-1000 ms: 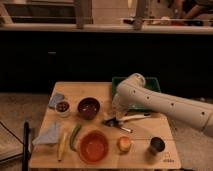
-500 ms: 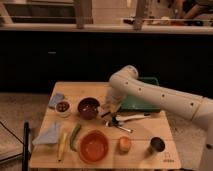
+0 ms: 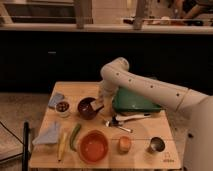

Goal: Wipe purple bowl with eraser

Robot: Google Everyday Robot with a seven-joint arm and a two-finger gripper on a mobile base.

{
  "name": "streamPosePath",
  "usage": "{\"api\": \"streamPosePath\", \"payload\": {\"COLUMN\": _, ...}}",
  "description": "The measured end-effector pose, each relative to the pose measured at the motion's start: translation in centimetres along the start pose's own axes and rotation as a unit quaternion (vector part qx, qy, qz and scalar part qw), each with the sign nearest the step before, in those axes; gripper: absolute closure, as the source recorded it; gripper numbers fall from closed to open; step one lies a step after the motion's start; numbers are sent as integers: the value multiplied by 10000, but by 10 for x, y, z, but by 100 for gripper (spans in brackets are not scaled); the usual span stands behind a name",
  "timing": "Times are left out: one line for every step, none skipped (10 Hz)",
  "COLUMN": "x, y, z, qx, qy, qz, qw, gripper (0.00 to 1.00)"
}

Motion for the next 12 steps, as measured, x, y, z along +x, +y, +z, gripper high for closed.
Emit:
{"api": "streamPosePath", "payload": {"x": 0, "y": -1, "z": 2, "qx": 45, "qy": 14, "qz": 40, "qw": 10000, "gripper": 100}}
{"api": "streamPosePath", "payload": {"x": 0, "y": 0, "z": 4, "qx": 106, "qy": 31, "qz": 100, "qw": 9999, "gripper": 100}}
{"api": "streamPosePath", "payload": {"x": -2, "y": -1, "z": 7, "qx": 183, "qy": 45, "qz": 161, "qw": 9997, "gripper": 100}}
{"api": "streamPosePath", "payload": {"x": -4, "y": 0, "z": 10, "qx": 263, "qy": 50, "qz": 244, "qw": 9993, "gripper": 100}}
{"api": "streamPosePath", "payload": {"x": -2, "y": 2, "z": 12, "qx": 326, "qy": 84, "qz": 310, "qw": 9990, "gripper": 100}}
{"api": "streamPosePath", "payload": {"x": -1, "y": 3, "z": 15, "qx": 366, "qy": 94, "qz": 378, "qw": 9986, "gripper": 100}}
{"api": "streamPosePath", "payload": {"x": -2, "y": 2, "z": 16, "qx": 372, "qy": 92, "qz": 391, "qw": 9985, "gripper": 100}}
{"api": "streamPosePath", "payload": {"x": -4, "y": 1, "z": 19, "qx": 379, "qy": 90, "qz": 403, "qw": 9984, "gripper": 100}}
{"api": "streamPosePath", "payload": {"x": -4, "y": -1, "z": 20, "qx": 382, "qy": 93, "qz": 413, "qw": 9984, "gripper": 100}}
{"api": "streamPosePath", "payload": {"x": 0, "y": -5, "z": 20, "qx": 397, "qy": 124, "qz": 435, "qw": 9982, "gripper": 100}}
{"api": "streamPosePath", "payload": {"x": 3, "y": -9, "z": 20, "qx": 396, "qy": 150, "qz": 454, "qw": 9981, "gripper": 100}}
{"api": "streamPosePath", "payload": {"x": 4, "y": -13, "z": 20, "qx": 394, "qy": 169, "qz": 455, "qw": 9980, "gripper": 100}}
